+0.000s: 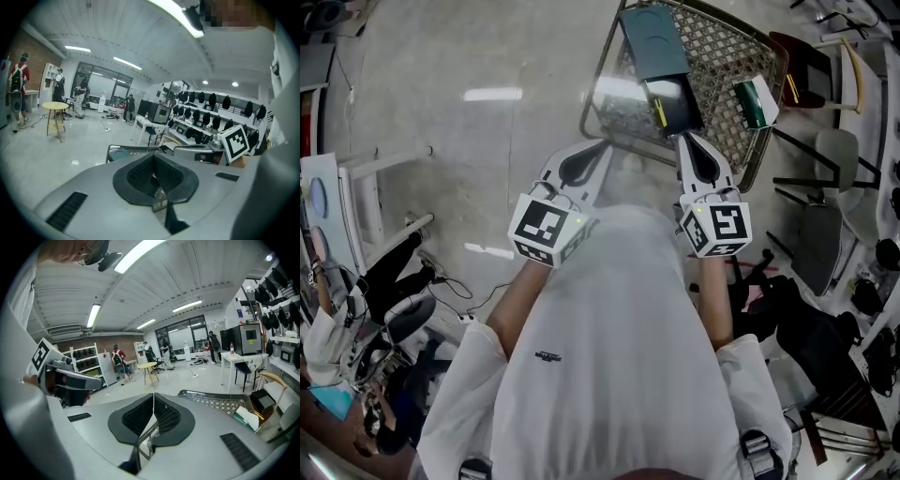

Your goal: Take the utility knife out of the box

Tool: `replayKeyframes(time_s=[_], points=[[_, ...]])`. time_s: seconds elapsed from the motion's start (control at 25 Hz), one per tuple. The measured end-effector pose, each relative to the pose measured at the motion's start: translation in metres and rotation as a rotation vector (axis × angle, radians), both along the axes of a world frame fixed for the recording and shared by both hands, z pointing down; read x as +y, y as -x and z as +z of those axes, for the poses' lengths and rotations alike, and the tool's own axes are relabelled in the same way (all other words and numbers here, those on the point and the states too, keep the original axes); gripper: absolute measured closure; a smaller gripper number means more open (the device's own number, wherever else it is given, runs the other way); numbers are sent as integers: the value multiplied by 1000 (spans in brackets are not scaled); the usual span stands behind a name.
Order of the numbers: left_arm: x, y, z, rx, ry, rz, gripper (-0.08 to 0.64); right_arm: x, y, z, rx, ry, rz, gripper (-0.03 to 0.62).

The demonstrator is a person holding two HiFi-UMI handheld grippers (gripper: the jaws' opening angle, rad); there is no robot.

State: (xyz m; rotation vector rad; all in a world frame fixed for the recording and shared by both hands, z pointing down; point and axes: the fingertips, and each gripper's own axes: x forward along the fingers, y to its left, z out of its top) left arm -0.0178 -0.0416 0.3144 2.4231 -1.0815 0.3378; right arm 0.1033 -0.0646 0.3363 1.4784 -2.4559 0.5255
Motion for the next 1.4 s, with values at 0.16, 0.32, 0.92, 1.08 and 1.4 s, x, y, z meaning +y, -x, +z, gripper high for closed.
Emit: replayKeyframes(time_s=[0.16,0.32,0.92,1.08,1.4], points=[[-20,-13,8,-5,-3,-3,558,-20,-5,17,10,26,-27,592],[-40,-24,25,-24,12,-3,558,-39,-9,39,14,62,-56,592],[-83,-50,111,-65,127,-49,558,-88,-23,146,25,273,-185,539],[-91,-58,133,-66,156,-56,558,-97,-25,179,53,344,-219,526],[-102,-58,170,-75,200,-92,558,-107,-27,246,110,497,-298,505]])
